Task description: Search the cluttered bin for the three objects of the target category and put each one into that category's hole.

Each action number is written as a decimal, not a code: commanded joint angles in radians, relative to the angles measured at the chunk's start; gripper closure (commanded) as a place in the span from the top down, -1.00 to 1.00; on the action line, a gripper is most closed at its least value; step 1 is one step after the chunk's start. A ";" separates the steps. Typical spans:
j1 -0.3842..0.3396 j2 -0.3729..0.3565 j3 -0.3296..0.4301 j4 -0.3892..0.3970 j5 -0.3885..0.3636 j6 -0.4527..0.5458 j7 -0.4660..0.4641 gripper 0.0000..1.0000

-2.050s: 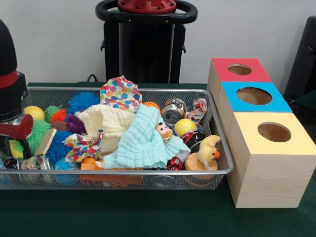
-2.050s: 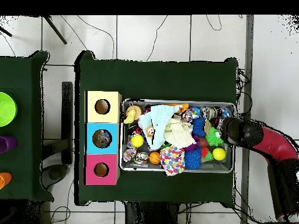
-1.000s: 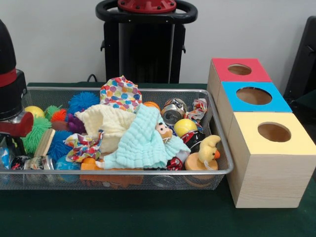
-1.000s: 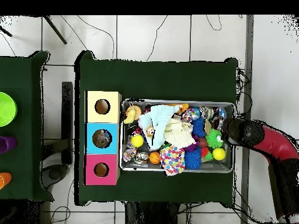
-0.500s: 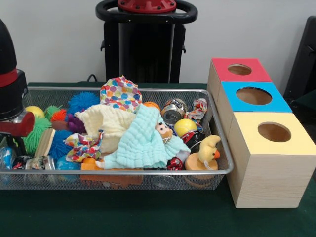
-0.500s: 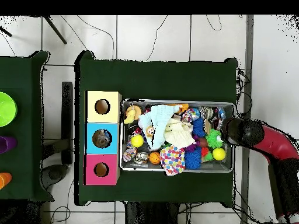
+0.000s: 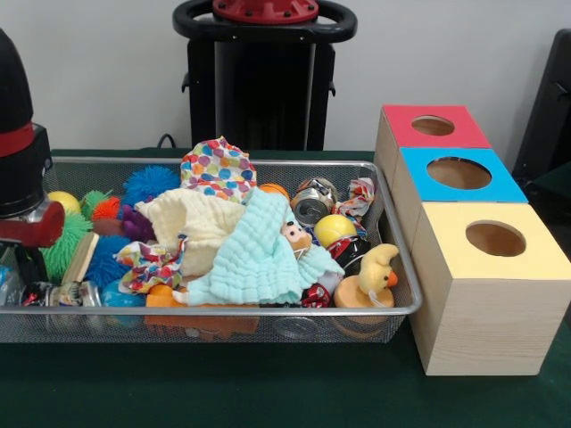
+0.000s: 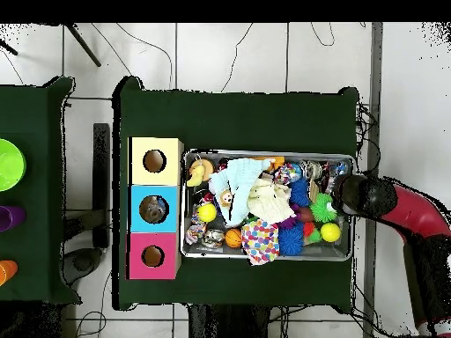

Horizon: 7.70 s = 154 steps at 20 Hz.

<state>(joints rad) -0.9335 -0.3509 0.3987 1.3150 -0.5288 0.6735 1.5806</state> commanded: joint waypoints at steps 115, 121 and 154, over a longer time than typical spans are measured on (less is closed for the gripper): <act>0.052 -0.151 0.084 0.160 0.033 0.062 -0.166 1.00; 0.049 -0.146 0.088 0.159 0.024 0.049 -0.161 1.00; 0.022 -0.065 0.137 0.048 -0.037 0.066 -0.289 1.00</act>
<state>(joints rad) -0.8894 -0.4312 0.4376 1.3812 -0.5025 0.7167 1.5804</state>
